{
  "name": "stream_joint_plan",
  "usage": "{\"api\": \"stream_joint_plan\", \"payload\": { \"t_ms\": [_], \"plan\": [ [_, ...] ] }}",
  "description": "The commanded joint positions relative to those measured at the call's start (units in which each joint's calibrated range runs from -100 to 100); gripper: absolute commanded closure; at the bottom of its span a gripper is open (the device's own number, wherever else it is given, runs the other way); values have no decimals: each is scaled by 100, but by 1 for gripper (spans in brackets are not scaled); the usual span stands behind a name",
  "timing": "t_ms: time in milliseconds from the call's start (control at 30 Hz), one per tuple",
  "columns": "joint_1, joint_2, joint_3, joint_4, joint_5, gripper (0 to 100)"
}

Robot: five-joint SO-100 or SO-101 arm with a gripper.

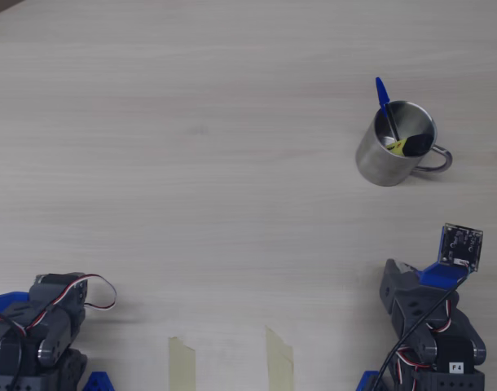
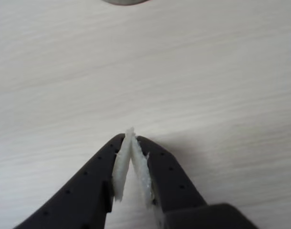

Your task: Grab the blue pen and put it in the silver cup.

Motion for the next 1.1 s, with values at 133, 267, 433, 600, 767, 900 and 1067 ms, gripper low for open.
{"api": "stream_joint_plan", "payload": {
  "t_ms": [133,267,433,600,767,900,1067],
  "plan": [
    [-27,-109,89,486,-53,98],
    [18,-109,89,936,-32,98],
    [27,-109,89,1182,10,98],
    [-18,-100,80,1207,439,98],
    [-9,-84,80,1207,506,98],
    [-18,-75,80,1207,548,98],
    [9,-59,80,1207,548,98]
  ]
}}
